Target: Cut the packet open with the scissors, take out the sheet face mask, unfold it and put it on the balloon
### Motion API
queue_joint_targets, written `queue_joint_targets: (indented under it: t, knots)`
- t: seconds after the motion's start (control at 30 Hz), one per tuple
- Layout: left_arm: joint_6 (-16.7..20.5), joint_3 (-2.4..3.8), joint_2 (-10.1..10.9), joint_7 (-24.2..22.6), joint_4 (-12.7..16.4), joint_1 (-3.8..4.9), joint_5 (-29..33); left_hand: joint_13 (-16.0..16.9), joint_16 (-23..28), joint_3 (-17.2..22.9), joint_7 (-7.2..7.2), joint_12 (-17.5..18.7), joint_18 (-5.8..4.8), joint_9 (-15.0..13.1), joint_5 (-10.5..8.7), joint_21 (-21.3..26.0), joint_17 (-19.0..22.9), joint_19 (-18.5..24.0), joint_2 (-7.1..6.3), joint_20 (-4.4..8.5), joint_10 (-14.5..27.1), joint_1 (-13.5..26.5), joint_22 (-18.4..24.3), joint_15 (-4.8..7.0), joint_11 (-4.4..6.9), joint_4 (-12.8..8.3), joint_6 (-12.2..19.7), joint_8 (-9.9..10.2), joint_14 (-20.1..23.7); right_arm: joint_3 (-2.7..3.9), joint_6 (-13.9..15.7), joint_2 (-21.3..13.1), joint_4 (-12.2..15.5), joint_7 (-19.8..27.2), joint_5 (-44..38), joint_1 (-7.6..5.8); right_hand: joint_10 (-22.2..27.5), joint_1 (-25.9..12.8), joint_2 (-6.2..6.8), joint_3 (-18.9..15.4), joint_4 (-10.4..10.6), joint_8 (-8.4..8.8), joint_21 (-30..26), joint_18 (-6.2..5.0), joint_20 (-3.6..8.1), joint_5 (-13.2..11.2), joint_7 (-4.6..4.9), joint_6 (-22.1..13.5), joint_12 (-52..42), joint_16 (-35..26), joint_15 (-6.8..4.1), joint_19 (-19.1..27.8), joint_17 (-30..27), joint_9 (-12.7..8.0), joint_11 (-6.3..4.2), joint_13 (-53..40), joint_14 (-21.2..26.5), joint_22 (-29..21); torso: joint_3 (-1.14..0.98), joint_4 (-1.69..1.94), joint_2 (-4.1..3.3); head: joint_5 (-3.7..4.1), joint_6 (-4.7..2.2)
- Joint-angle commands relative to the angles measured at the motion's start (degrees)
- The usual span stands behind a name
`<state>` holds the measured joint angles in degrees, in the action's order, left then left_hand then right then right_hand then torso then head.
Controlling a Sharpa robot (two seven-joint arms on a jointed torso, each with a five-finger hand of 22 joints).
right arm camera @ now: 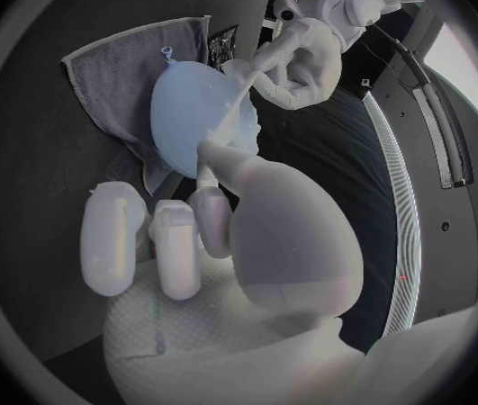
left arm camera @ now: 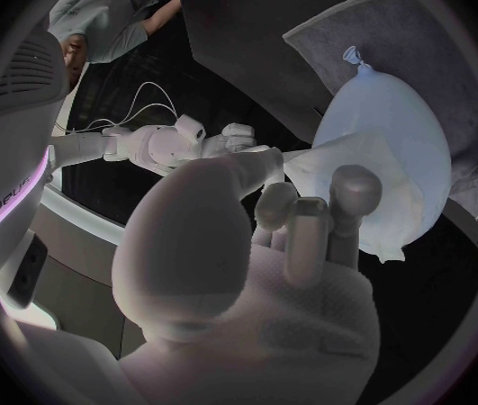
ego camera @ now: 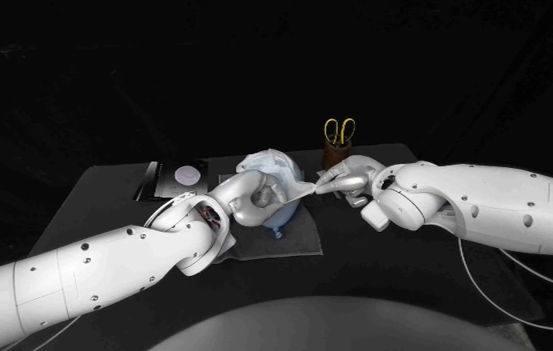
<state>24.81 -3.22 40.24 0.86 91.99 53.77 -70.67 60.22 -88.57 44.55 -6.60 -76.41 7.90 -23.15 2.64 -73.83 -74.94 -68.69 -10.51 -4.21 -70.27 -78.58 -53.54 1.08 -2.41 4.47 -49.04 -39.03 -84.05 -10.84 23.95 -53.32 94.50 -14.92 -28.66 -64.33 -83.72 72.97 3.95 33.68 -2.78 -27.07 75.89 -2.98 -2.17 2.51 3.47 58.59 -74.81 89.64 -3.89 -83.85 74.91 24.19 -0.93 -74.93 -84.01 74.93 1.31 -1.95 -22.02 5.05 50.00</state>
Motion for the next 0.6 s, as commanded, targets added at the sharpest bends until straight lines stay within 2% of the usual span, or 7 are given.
queue_joint_targets:
  t: [0.03, 0.27, 0.4, 0.5, 0.6]
  knots:
    - [-1.33, 0.03, -0.03, 1.86, 0.09, 0.10, -0.96, -0.57, -0.09, -0.48, -0.31, 0.45, -0.77, -0.75, 0.16, -0.17, -7.64, -0.19, -0.20, 0.02, 0.72, 0.71, 0.00, 0.12, -0.01, -0.17, 0.23, -0.37, -3.35, 0.00, -0.97, -0.12, -0.08, -2.53, -2.54, 0.03, -1.32, -0.12, -0.55, 0.33, 0.11, -0.26, 0.14, 0.24, 0.41, 0.28, 0.07, 0.32, -0.12, 0.36, -0.43, -3.00, 15.09, 0.62, 0.04, -4.63, -5.99, 11.35, 0.00, -0.03, 0.00, 0.07, 0.00]
    - [-5.41, 0.04, -0.24, 3.49, 0.30, 0.12, -2.52, -2.10, 0.02, -1.53, -0.29, 1.36, -0.66, -0.61, 0.16, 0.16, -7.12, 0.22, -0.66, -0.09, 1.97, 1.09, 0.58, 0.04, -0.04, -0.60, 0.22, -0.35, -3.15, -0.01, 0.75, 0.45, -0.42, -2.62, -2.84, 0.08, -1.34, -0.16, -0.53, 0.34, 0.10, -0.28, 0.14, 0.24, 0.41, 0.28, 0.07, 0.33, -0.15, 0.36, -0.43, -3.00, 15.09, 0.64, 0.04, -4.66, -5.99, 11.35, 0.01, 0.03, -0.04, 0.38, 0.00]
    - [-6.25, 0.04, -0.31, 3.80, 0.40, 0.13, -3.03, -1.20, 0.00, -1.75, -0.19, 0.96, -0.68, -0.57, 0.18, 0.09, -7.27, 0.13, -0.40, -0.09, 1.32, 0.86, 0.39, 0.09, 0.06, -0.97, -0.19, -0.52, -3.20, -0.02, 1.42, 0.97, -0.81, -2.70, -2.82, 0.10, -1.34, -0.16, -0.53, 0.34, 0.10, -0.28, 0.14, 0.24, 0.41, 0.28, 0.07, 0.33, -0.15, 0.36, -0.43, -3.00, 15.09, 0.64, 0.04, -4.66, -5.99, 11.35, 0.00, 0.03, -0.03, 0.49, 0.00]
    - [-6.46, 0.04, -0.39, 3.76, 0.49, 0.13, -3.25, 1.29, -0.10, -1.34, -0.21, -0.22, -0.74, -0.50, 0.20, -0.15, -7.77, -0.15, 0.36, -0.01, -0.63, 0.20, -0.07, 0.18, 0.12, -1.64, -0.41, -0.62, -3.38, -0.03, 1.55, 1.36, -1.10, -2.93, -2.86, 0.21, -1.37, -0.20, -0.52, 0.35, 0.09, -0.31, 0.15, 0.24, 0.41, 0.28, 0.06, 0.34, -0.22, 0.36, -0.43, -3.00, 15.09, 0.66, 0.04, -4.71, -5.99, 11.35, 0.01, 0.02, -0.03, 0.50, 0.00]
    - [-6.44, 0.04, -0.51, 3.64, 0.54, 0.13, -3.37, 1.42, -0.11, -1.08, -0.21, -0.26, -0.75, -0.43, 0.20, -0.20, -7.82, -0.19, 0.65, 0.02, -0.78, 0.05, -0.13, 0.20, 0.13, -1.83, -0.36, -0.56, -3.40, -0.06, 1.58, 1.73, -1.44, -3.26, -2.95, 0.47, -1.37, -0.22, -0.53, 0.37, 0.08, -0.33, 0.18, 0.25, 0.41, 0.28, 0.05, 0.35, -0.21, 0.36, -0.43, -3.01, 15.09, 0.67, 0.03, -4.70, -5.99, 11.36, 0.02, 0.02, -0.04, 0.57, 0.00]
